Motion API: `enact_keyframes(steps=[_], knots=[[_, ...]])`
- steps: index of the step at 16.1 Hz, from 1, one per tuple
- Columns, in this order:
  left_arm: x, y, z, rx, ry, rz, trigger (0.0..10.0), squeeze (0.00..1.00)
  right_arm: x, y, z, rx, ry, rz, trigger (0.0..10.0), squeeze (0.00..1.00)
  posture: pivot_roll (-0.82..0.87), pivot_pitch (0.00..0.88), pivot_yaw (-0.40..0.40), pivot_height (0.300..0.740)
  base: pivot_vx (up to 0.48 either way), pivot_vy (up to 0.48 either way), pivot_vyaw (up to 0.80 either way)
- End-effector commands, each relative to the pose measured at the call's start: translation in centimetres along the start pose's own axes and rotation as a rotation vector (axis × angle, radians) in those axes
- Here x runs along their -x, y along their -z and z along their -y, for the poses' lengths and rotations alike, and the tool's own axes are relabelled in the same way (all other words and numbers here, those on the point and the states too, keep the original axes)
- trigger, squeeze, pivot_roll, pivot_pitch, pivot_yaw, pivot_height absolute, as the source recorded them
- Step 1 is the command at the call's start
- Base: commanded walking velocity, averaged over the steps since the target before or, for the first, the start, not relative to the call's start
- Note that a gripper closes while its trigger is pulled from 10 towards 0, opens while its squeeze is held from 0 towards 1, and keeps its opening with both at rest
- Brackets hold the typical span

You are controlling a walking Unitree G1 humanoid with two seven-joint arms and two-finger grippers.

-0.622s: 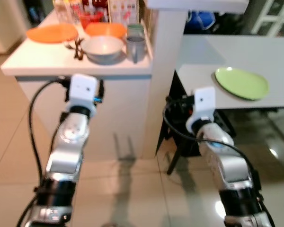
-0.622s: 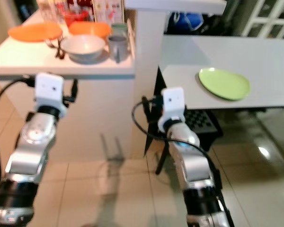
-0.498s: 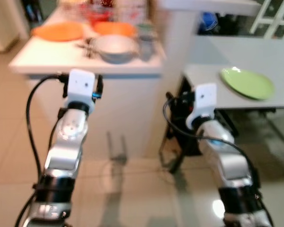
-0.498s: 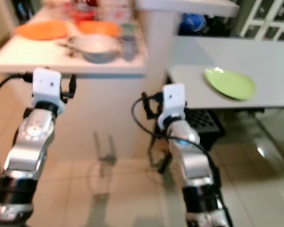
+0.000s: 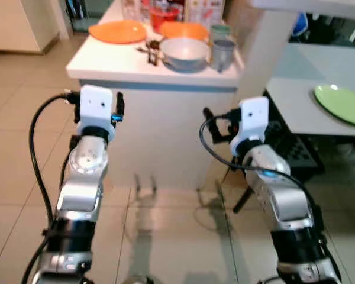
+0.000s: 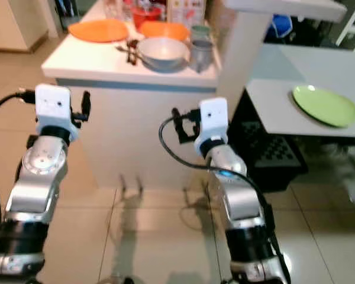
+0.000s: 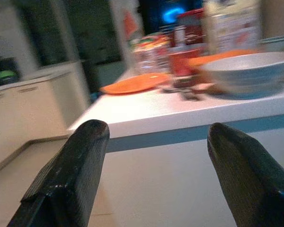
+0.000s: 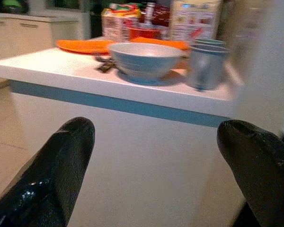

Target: Setting the table

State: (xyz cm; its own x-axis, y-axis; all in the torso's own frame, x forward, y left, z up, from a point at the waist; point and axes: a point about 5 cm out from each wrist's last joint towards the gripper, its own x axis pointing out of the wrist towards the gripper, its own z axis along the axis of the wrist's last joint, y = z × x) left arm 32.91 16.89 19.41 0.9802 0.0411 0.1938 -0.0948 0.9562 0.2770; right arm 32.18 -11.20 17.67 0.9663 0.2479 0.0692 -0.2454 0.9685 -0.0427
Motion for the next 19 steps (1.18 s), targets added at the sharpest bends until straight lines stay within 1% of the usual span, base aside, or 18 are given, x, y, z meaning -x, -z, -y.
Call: enact_keyframes(steps=[1,2,3,6,7,10,11,13,14,16,17,19], knots=[[0.0,-0.7,0.7,-0.008,0.044,0.028,10.0,0.0,-0.1,-0.3,0.5,0.007,0.025,0.02,10.0,0.0,0.03,0.0,-0.053,0.74,0.0,0.0,0.0],[0.2,-0.8,0.9,-0.023,0.069,0.043,10.0,0.0,-0.4,-0.4,0.6,0.009,0.045,0.029,10.0,0.0,0.04,0.0,-0.051,0.74,0.0,0.0,0.0],[0.3,-1.0,0.8,-0.021,0.074,0.052,10.0,0.0,-0.7,-0.7,0.6,0.0,0.064,0.041,10.0,0.0,0.04,0.0,-0.049,0.74,0.24,0.0,0.0],[0.2,-1.3,1.0,-0.005,0.085,0.065,10.0,0.0,-0.8,-1.1,0.5,0.004,0.065,0.058,10.0,0.0,0.02,0.0,-0.051,0.74,0.31,0.0,0.54],[0.3,-1.4,1.3,0.007,0.104,0.073,10.0,0.0,-0.7,-1.1,0.6,0.014,0.068,0.06,10.0,0.0,0.01,0.0,-0.049,0.74,0.364,0.0,0.55],[0.4,-1.6,1.9,0.033,0.16,0.089,10.0,0.0,-0.6,-1.3,1.0,0.033,0.083,0.066,10.0,0.0,-0.02,0.0,-0.035,0.74,0.377,0.0,0.0],[0.4,-1.5,2.0,0.036,0.168,0.085,10.0,0.0,-0.6,-1.5,1.0,0.056,0.076,0.076,10.0,0.0,-0.02,0.0,-0.028,0.74,0.394,0.0,0.0],[0.3,-1.8,2.4,0.029,0.192,0.094,10.0,0.0,-0.5,-1.7,1.1,0.068,0.056,0.083,10.0,0.0,-0.01,0.0,-0.031,0.74,0.407,0.0,0.0],[0.3,-1.8,2.2,0.024,0.19,0.094,10.0,0.0,-0.6,-1.6,1.0,0.078,0.04,0.084,10.0,0.0,0.03,0.0,-0.038,0.74,0.431,0.0,0.0],[0.4,-1.7,1.5,0.018,0.178,0.089,10.0,0.0,-1.0,-1.6,0.5,0.086,0.014,0.089,10.0,0.0,0.04,0.0,-0.04,0.74,0.433,0.0,0.0],[0.3,-1.9,1.3,0.021,0.169,0.09,10.0,0.0,-1.2,-1.8,0.4,0.083,0.011,0.097,10.0,0.0,0.03,0.0,-0.045,0.74,0.435,0.0,0.52],[0.2,-1.8,1.4,0.023,0.168,0.089,10.0,0.0,-1.2,-1.9,0.4,0.085,0.006,0.099,10.0,0.0,0.03,0.0,-0.047,0.74,0.437,0.0,0.55]])
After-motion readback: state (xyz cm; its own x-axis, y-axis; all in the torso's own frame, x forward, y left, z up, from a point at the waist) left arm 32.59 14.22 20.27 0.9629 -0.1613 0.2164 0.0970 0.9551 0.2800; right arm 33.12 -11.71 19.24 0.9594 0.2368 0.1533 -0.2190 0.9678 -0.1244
